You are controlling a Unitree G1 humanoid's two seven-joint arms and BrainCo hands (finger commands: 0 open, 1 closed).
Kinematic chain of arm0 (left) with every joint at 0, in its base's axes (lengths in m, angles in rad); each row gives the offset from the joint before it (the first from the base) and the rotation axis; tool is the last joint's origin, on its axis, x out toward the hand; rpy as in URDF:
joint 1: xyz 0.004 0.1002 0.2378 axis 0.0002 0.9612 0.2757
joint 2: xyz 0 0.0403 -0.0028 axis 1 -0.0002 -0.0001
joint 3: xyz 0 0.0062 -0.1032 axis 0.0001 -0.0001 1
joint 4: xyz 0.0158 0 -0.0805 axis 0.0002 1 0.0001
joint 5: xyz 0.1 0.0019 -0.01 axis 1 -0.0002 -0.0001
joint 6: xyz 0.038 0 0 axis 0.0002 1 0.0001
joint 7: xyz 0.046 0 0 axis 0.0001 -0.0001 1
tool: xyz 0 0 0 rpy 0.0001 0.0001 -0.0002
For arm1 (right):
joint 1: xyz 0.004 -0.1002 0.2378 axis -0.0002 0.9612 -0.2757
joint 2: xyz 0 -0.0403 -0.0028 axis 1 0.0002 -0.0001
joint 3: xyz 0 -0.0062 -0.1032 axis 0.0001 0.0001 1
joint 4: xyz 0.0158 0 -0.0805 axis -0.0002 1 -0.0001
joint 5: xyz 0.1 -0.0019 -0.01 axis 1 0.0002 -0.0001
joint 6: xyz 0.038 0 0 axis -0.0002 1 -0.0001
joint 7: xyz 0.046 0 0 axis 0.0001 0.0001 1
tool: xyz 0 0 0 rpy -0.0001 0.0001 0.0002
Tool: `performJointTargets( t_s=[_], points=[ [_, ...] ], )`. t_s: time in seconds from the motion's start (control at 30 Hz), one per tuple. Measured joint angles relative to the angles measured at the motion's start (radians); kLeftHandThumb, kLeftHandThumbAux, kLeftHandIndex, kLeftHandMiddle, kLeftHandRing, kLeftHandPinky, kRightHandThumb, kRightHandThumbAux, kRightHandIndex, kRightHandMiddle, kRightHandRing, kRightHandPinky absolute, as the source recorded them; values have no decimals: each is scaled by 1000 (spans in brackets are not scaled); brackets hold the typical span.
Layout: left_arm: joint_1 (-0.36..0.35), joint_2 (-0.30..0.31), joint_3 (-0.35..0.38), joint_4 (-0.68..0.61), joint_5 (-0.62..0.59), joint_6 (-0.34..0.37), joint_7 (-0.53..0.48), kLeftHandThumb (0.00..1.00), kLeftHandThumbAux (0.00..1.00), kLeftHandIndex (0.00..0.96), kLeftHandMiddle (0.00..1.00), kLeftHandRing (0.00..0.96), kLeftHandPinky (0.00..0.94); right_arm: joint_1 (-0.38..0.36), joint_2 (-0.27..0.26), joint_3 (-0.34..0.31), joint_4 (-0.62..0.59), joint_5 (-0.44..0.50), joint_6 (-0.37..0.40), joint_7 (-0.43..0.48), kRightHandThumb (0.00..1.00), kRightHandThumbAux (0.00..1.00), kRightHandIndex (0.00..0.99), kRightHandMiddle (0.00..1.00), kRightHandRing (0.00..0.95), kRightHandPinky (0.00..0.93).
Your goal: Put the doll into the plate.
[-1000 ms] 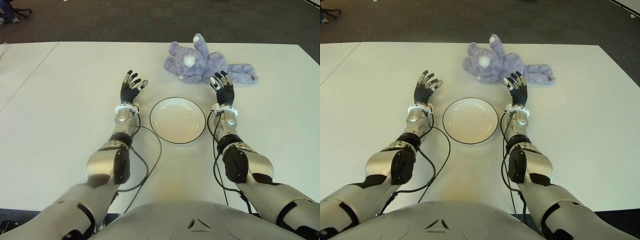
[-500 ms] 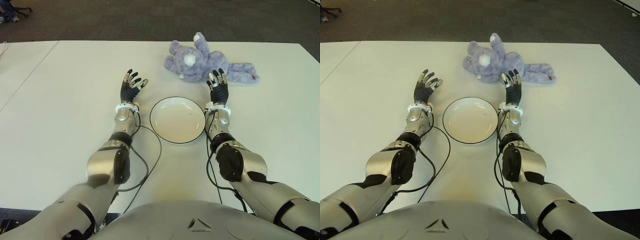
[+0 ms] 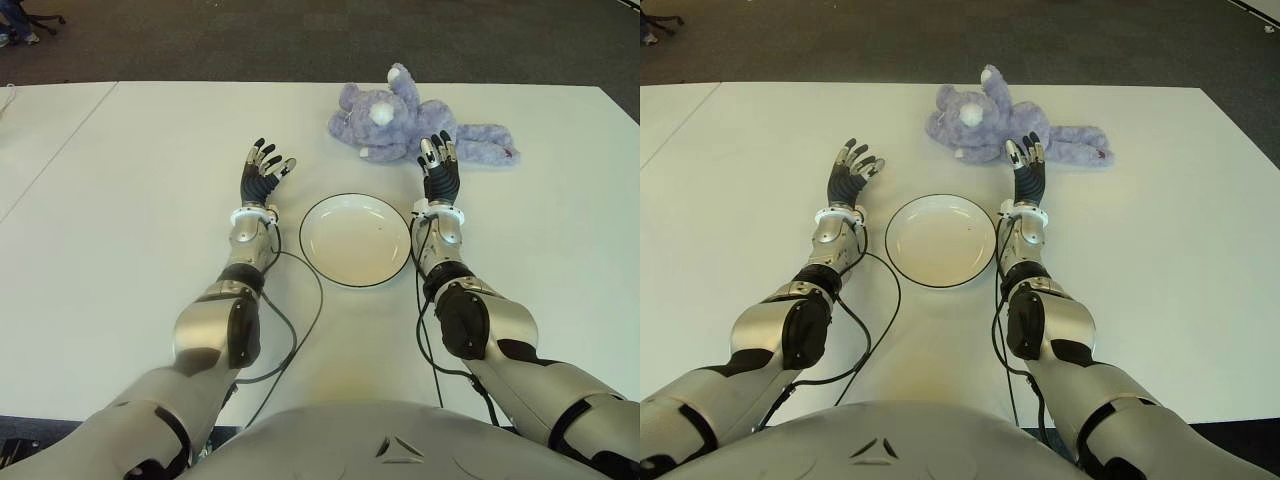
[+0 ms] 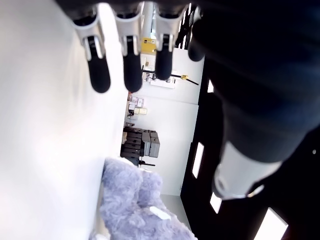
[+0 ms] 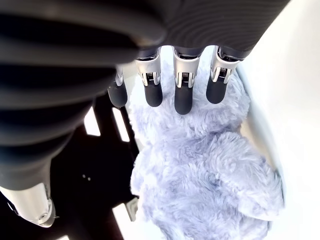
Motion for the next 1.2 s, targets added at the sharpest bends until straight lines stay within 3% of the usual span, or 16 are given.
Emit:
performJointTargets(
  t_s=[0.3,0.67,1.2],
  points=[
    [0,0,-1,0,1,0,0,61,813,55,156,210,271,-11,-29,45,16,-42,16,-48,112,605,0,11,8,44],
    [-1,-1,3,0,-2,2,0,68,809,49,157,210,261,-89,-151,57,20,-54,93,-43,147,623,0,0,0,2],
    [-1,-1,5,1,-2,3,0,79,811,47,157,207,260,-127,-300,115,20,-87,197,42,212,604,0,0,0,0]
  ],
)
